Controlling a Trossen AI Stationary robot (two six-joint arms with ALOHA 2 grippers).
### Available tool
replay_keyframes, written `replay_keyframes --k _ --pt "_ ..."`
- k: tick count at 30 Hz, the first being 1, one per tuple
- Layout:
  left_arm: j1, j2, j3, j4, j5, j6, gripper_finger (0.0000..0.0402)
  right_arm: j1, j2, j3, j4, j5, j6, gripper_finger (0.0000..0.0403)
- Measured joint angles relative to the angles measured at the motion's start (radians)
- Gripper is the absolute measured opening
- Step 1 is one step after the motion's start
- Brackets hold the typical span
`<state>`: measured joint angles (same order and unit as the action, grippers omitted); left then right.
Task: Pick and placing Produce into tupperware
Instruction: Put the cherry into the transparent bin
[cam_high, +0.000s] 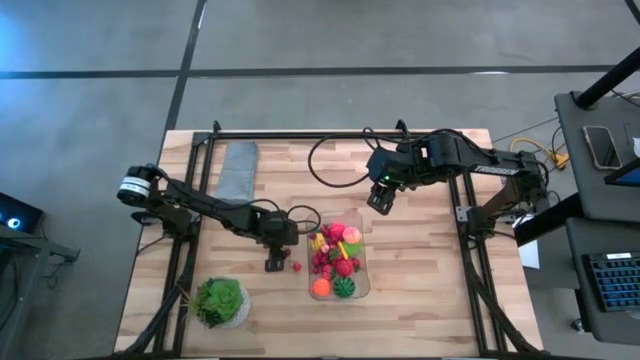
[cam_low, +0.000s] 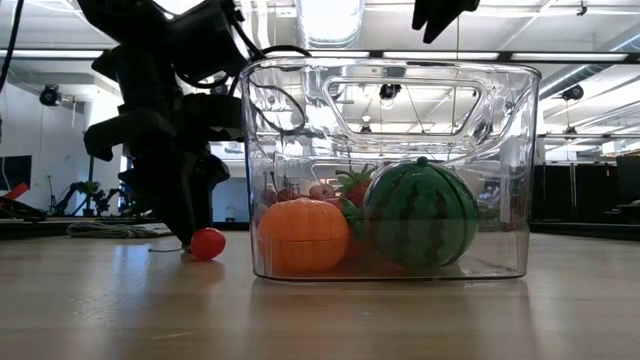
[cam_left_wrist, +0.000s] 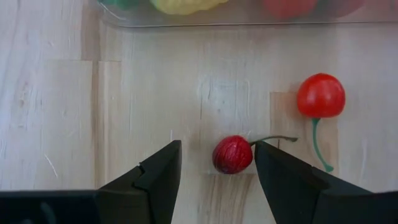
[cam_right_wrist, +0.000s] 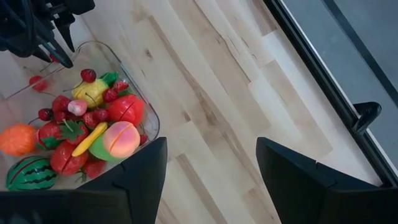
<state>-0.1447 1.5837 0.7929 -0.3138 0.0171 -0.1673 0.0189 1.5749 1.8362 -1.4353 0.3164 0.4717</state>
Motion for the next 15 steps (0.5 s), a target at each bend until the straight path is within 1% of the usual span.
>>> replay_keyframes --k 3,10,15 --pt "-0.002 0.000 -0.001 0.000 0.001 0.000 0.0182 0.000 0.000 0.000 0.000 0.000 0.000 0.0239" --pt "-0.002 0.000 -0.001 0.000 0.002 0.000 0.0135 0.000 0.000 0.000 0.000 0.000 0.000 0.0237" --pt "-0.002 0.000 -0.009 0.000 0.004 -0.001 0.0119 0.000 0.000 0.000 0.000 0.000 0.000 0.0239"
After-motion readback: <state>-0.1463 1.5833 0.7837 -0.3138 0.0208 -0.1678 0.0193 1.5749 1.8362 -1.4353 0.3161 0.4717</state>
